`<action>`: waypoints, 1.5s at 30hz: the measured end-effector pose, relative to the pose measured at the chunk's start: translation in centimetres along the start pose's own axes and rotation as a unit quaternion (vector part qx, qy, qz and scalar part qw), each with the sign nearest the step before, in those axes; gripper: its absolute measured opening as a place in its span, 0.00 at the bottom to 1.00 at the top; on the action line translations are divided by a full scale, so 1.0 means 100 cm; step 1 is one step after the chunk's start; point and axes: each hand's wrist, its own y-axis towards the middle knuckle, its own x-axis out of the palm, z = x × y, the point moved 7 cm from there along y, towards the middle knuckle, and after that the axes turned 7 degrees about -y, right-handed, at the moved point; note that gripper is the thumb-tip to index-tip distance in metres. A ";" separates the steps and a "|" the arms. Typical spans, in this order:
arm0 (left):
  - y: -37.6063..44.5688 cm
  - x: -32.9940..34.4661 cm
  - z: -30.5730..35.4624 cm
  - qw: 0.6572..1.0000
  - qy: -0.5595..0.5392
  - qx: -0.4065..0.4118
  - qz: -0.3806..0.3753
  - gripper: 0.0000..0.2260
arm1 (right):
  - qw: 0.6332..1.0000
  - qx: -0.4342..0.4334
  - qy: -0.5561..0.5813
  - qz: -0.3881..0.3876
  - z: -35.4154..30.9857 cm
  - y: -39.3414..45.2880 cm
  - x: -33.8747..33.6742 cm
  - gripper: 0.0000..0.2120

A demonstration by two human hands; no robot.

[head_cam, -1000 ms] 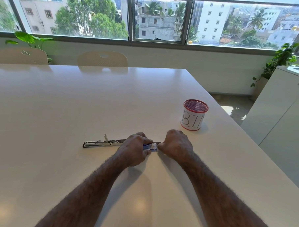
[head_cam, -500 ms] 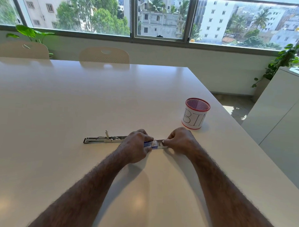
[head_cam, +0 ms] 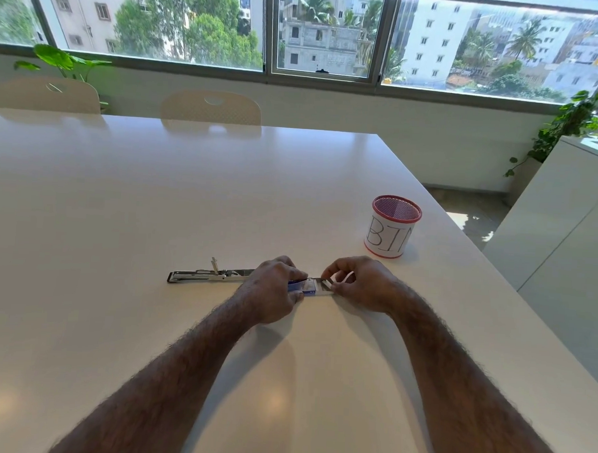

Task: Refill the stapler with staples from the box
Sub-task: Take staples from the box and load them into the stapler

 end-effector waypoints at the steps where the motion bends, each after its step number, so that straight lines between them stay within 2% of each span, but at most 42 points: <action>1: 0.000 0.000 0.000 1.000 0.000 0.000 0.000 0.19 | 1.000 -0.007 -0.011 0.000 -0.001 0.000 0.000 0.09; 17: 0.001 0.000 0.000 1.000 0.001 -0.007 -0.001 0.19 | 0.994 -0.092 -0.059 0.023 -0.006 -0.009 -0.007 0.14; 30: 0.001 0.000 -0.001 1.000 0.004 -0.002 -0.002 0.19 | 0.991 -0.106 0.028 0.071 -0.005 -0.009 -0.011 0.12; 34: 0.001 0.000 0.000 1.000 0.006 0.002 -0.001 0.19 | 0.986 -0.075 0.126 0.075 0.003 -0.009 -0.014 0.08; 41: 0.002 0.001 -0.001 1.000 0.004 -0.003 -0.007 0.19 | 0.957 -0.019 0.283 0.060 0.012 -0.009 -0.016 0.06; 43: 0.002 0.001 -0.001 1.000 0.001 -0.003 -0.008 0.19 | 0.939 0.016 0.342 0.042 0.017 -0.009 -0.013 0.05; 45: 0.002 0.001 -0.001 1.000 -0.001 -0.003 -0.007 0.20 | 0.900 0.051 0.432 0.022 0.022 -0.011 -0.009 0.06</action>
